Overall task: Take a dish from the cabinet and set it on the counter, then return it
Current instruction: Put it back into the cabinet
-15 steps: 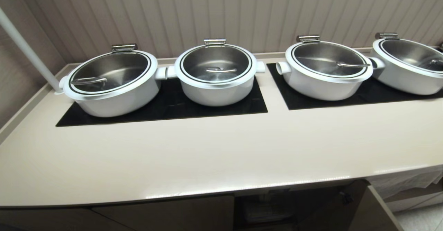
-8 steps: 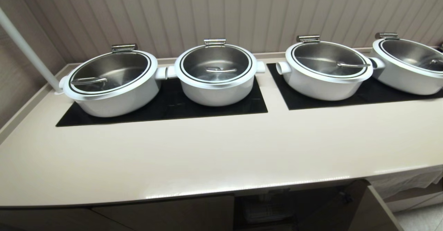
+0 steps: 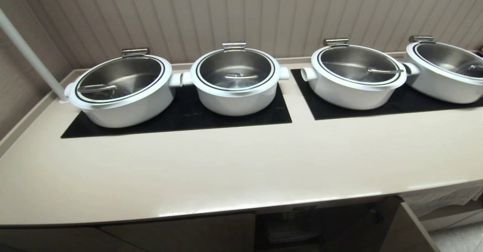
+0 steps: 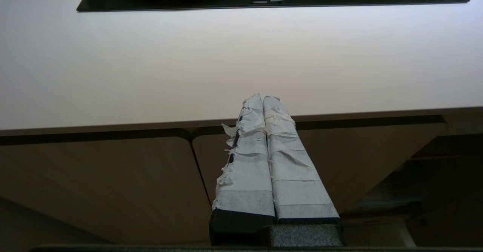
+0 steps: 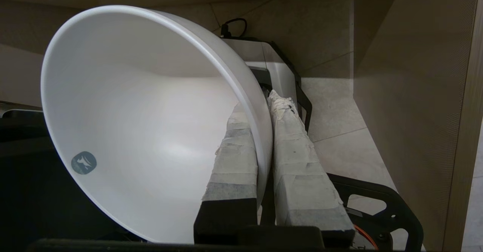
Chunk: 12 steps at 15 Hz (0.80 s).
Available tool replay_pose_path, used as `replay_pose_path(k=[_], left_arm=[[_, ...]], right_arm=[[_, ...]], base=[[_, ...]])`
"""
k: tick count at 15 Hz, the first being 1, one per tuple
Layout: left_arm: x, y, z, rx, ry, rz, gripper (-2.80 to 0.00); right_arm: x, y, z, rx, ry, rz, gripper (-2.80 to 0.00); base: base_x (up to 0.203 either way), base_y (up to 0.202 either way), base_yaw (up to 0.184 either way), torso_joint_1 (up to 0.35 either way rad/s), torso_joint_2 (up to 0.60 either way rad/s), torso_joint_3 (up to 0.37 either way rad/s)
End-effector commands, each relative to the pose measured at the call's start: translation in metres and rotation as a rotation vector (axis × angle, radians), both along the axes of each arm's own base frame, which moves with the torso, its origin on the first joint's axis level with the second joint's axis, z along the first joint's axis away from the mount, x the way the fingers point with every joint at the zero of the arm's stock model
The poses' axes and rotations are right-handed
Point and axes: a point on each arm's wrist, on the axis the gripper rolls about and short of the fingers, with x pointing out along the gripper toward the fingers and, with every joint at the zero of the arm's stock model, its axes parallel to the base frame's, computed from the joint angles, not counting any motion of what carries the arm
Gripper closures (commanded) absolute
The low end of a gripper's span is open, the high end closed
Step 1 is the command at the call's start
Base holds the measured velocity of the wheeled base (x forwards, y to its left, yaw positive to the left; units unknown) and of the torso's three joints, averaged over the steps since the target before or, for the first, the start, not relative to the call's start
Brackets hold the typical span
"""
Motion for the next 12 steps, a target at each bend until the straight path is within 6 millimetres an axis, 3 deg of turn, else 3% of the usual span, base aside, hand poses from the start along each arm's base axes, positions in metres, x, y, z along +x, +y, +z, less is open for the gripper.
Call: replay_pose_path(k=[1,3,9,12], left_arm=[[0.0,0.0,0.0,-0.001,-0.001,0.001,0.0],[0.0,0.0,0.0,-0.001,-0.001,0.001,0.0],[0.0,0.0,0.0,-0.001,-0.001,0.001,0.0],[0.0,0.0,0.0,-0.001,-0.001,0.001,0.0]], right_arm=[[-0.0004,-0.0001,-0.0006,0.0,0.005,0.0,0.0],[-0.0005,-0.0002,-0.001,0.0,0.006,-0.001,0.0],[-0.0016,-0.0006,-0.0036,0.001,0.016,-0.007,0.0],[-0.002,-0.0007,-0.0047,0.0,0.02,-0.007,0.0]], base=[[0.0,0.0,0.0,0.0,0.0,0.0],[0.0,0.0,0.0,0.0,0.0,0.0],[0.001,-0.006,0.142,0.004,0.0,0.002],[0.0,0.0,0.0,0.0,0.0,0.0]])
